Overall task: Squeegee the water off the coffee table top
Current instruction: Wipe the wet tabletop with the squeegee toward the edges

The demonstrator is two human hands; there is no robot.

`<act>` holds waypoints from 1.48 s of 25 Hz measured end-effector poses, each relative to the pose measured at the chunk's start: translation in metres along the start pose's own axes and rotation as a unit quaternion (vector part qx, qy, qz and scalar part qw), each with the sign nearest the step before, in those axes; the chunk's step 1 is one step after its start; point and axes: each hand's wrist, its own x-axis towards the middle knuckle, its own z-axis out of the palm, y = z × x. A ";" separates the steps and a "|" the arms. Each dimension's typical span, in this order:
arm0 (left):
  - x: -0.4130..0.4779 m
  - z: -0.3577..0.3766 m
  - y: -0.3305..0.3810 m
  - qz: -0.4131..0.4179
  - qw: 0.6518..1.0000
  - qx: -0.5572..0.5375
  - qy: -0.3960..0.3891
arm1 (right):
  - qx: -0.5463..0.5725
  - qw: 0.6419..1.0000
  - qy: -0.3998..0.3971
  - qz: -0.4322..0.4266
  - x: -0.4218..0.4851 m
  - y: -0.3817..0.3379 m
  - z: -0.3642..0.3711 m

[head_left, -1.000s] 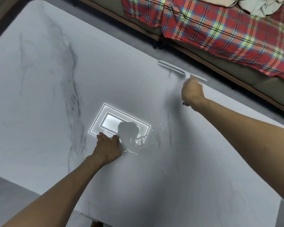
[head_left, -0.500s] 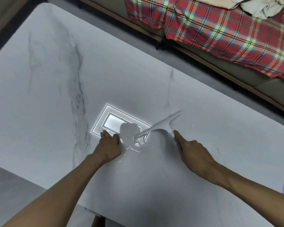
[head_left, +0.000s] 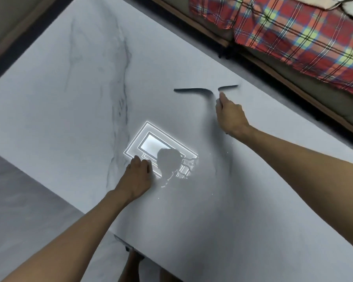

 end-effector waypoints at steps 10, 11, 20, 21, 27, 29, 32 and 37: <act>-0.046 0.026 -0.025 -0.023 0.993 0.043 -0.111 | -0.123 0.992 -0.016 -0.016 -0.152 0.113 0.039; -0.050 0.028 -0.026 -0.021 0.992 0.050 -0.117 | -0.123 0.992 -0.017 0.001 -0.167 0.122 0.038; -0.101 0.030 -0.038 -0.020 0.991 -0.037 -0.130 | -0.069 0.991 -0.009 0.110 -0.273 0.151 0.019; -0.105 0.028 -0.039 -0.021 0.992 -0.040 -0.119 | -0.068 0.992 -0.006 0.110 -0.282 0.148 0.017; -0.124 0.012 -0.056 -0.024 0.998 -0.062 -0.005 | -0.113 0.992 -0.044 -0.017 -0.319 0.101 0.040; -0.130 0.010 -0.071 -0.054 0.994 -0.085 0.046 | -0.163 0.971 -0.106 -0.138 -0.319 0.075 0.065; -0.133 0.008 -0.092 -0.104 0.984 -0.111 0.090 | -0.228 0.905 -0.174 -0.314 -0.304 0.022 0.113; -0.124 0.010 -0.123 -0.133 0.978 -0.142 0.074 | -0.292 0.837 -0.170 -0.430 -0.251 -0.044 0.168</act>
